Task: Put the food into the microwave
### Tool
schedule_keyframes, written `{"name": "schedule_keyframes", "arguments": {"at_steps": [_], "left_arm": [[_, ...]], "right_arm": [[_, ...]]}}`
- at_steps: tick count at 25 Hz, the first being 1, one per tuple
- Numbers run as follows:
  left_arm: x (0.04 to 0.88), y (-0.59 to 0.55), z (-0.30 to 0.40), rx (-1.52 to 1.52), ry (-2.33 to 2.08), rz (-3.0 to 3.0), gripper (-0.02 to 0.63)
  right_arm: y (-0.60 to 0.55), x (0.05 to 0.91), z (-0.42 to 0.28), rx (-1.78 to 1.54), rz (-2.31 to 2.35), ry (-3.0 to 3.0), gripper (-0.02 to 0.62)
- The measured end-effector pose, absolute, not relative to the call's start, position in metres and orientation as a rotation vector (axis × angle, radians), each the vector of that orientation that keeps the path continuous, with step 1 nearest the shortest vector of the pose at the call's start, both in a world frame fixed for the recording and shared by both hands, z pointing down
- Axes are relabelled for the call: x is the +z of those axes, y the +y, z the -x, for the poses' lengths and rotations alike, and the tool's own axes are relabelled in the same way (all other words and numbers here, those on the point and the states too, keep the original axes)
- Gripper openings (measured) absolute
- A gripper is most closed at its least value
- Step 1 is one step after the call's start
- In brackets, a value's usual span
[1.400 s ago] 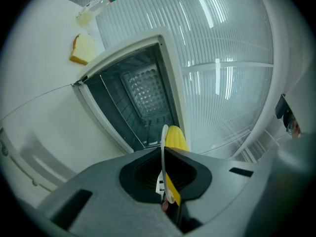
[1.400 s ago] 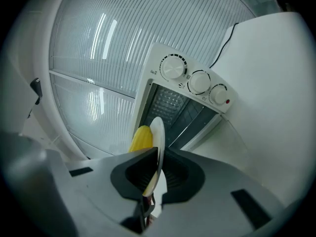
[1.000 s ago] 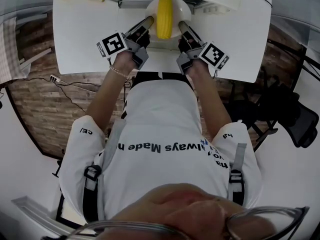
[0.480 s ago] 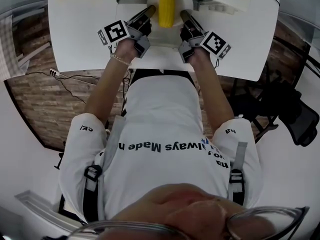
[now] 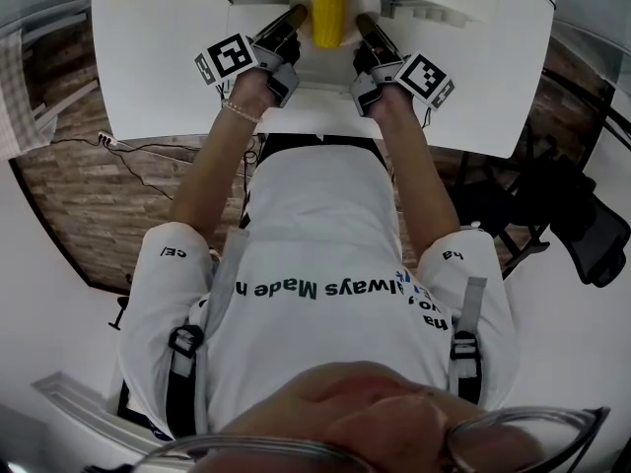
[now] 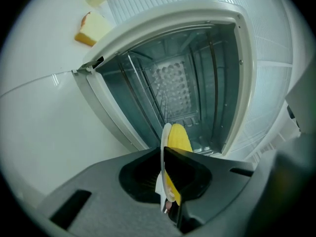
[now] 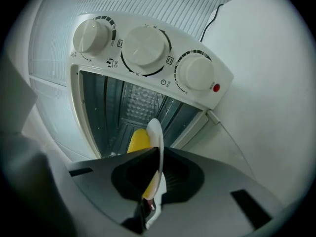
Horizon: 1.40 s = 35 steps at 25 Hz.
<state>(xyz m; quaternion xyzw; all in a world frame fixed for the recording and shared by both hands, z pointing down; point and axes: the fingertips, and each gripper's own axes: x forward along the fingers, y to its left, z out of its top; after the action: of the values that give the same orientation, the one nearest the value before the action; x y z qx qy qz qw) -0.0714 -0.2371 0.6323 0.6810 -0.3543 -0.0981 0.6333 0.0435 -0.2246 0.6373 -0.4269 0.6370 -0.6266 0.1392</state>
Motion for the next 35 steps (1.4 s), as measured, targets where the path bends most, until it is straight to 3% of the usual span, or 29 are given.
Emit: {"name": "schedule_keyframes", "arguments": {"at_steps": [23, 29, 35], "left_arm": [[0.624, -0.229, 0.072, -0.428, -0.788, -1.482, 0.049], [0.626, -0.238, 0.072, -0.449, -0.809, -1.439, 0.017], [0.628, -0.245, 0.073, -0.464, -0.829, -1.410, 0.015]], "right_arm": [[-0.256, 0.638, -0.036, -1.847, 1.199, 1.678, 0.021], [-0.263, 0.633, -0.035, -1.814, 1.175, 1.699, 0.024], [-0.250, 0.629, -0.027, -1.830, 1.145, 1.721, 0.067]]}}
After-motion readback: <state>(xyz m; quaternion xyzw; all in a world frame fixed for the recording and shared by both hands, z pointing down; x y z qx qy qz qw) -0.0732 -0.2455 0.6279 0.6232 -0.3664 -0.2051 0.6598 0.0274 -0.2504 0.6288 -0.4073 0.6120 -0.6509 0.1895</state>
